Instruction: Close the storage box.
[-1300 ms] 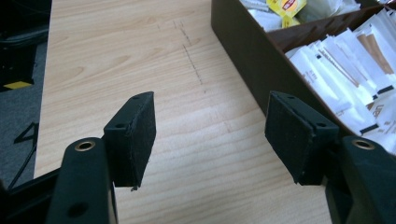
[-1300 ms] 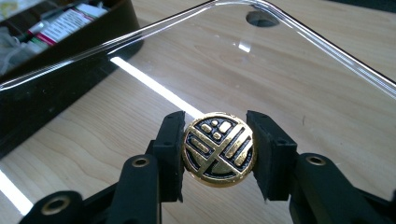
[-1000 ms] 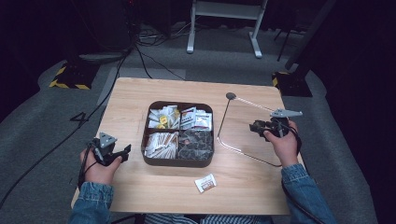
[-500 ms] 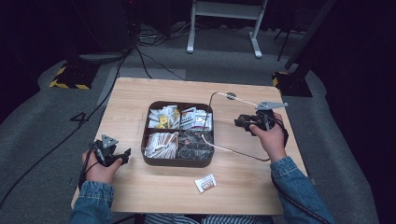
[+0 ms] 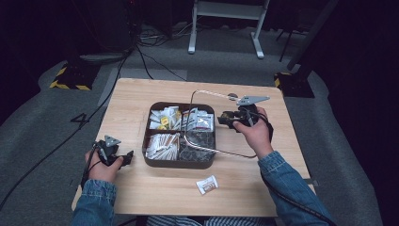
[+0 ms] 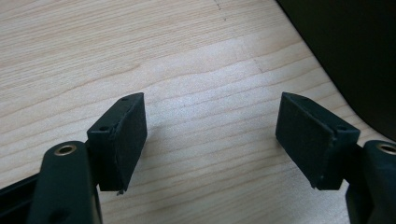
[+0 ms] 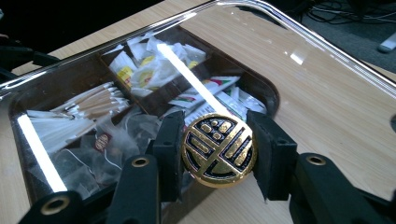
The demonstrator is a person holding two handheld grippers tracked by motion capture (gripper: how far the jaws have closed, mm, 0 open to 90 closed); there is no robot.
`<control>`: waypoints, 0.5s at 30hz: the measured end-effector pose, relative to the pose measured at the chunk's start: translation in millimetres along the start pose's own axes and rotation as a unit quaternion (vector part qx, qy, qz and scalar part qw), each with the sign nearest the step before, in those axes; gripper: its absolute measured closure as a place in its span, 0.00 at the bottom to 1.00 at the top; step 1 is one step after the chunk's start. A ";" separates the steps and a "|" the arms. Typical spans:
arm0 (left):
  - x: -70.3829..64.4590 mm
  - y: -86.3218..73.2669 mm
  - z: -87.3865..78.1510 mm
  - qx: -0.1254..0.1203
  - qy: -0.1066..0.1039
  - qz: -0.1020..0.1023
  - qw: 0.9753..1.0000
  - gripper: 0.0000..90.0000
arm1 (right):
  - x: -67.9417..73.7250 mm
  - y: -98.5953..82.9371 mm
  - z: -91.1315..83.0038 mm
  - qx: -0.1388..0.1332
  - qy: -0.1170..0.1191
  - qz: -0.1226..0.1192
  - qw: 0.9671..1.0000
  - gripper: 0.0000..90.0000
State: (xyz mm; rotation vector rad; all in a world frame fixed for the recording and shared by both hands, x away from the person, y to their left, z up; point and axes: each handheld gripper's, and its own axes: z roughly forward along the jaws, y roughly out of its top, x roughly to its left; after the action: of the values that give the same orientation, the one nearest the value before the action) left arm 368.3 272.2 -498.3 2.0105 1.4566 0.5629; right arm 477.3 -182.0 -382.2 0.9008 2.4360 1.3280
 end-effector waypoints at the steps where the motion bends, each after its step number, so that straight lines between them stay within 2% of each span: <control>1: -0.2 -0.1 0.6 0.001 -0.001 0.001 1.000 0.28 | 1.1 1.2 1.9 0.000 0.002 -0.001 1.000 0.66; 8: -3.6 0.0 2.8 -0.004 0.001 0.015 1.000 0.27 | 14.6 9.5 19.4 0.003 0.008 -0.008 1.000 0.66; 15: -4.2 -1.2 4.4 -0.011 -0.006 0.008 1.000 0.26 | 27.9 19.0 38.4 0.014 0.015 -0.012 1.000 0.66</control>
State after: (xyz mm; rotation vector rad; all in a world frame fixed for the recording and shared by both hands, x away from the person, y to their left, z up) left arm 369.0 267.6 -502.3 2.0074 1.4231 0.5702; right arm 481.0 -131.0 -385.8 0.8628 2.4855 1.3110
